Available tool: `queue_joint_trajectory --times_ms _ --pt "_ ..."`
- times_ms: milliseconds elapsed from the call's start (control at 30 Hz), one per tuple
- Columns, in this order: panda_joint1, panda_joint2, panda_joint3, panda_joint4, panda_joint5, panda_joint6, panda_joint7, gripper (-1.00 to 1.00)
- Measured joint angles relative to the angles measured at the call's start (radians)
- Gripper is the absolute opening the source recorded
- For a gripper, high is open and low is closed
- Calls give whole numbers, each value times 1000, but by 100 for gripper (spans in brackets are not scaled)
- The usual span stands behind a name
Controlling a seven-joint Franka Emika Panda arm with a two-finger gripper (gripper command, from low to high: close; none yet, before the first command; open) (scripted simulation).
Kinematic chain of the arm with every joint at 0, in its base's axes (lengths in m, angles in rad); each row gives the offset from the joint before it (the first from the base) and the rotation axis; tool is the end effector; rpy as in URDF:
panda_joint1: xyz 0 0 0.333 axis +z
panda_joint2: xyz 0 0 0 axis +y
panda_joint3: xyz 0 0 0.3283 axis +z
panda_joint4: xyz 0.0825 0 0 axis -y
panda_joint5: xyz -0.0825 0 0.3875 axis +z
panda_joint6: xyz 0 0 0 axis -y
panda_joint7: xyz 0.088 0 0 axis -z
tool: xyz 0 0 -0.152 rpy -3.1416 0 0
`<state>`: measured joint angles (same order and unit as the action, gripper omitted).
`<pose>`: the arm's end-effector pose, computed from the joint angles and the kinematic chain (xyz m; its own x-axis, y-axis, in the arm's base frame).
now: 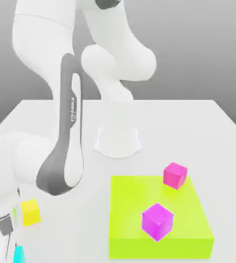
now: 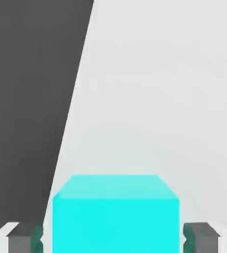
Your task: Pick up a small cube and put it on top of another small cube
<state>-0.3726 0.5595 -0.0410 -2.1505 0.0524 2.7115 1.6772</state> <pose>0.5205 -0.2311 0.0984 -0.5323 -0.8465 -0.0005 -0.8465 0.5323 -0.0023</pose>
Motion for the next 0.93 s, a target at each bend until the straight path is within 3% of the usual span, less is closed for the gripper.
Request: queue_joint_trajectory --times_ms 100,233,633,833,867,933 --pt "-1 6 0 1 1 4 0 -100" --pt "6 -114 -9 -28 -8 -86 4 -100" --pt "-114 -501 -41 -442 -42 -59 -338 -100" --pt "-132 -366 -24 -474 -13 107 -398 -100" --pt "-134 -346 -21 -473 -9 126 -401 100" --pt "-134 -346 -21 -473 -9 126 -401 100"
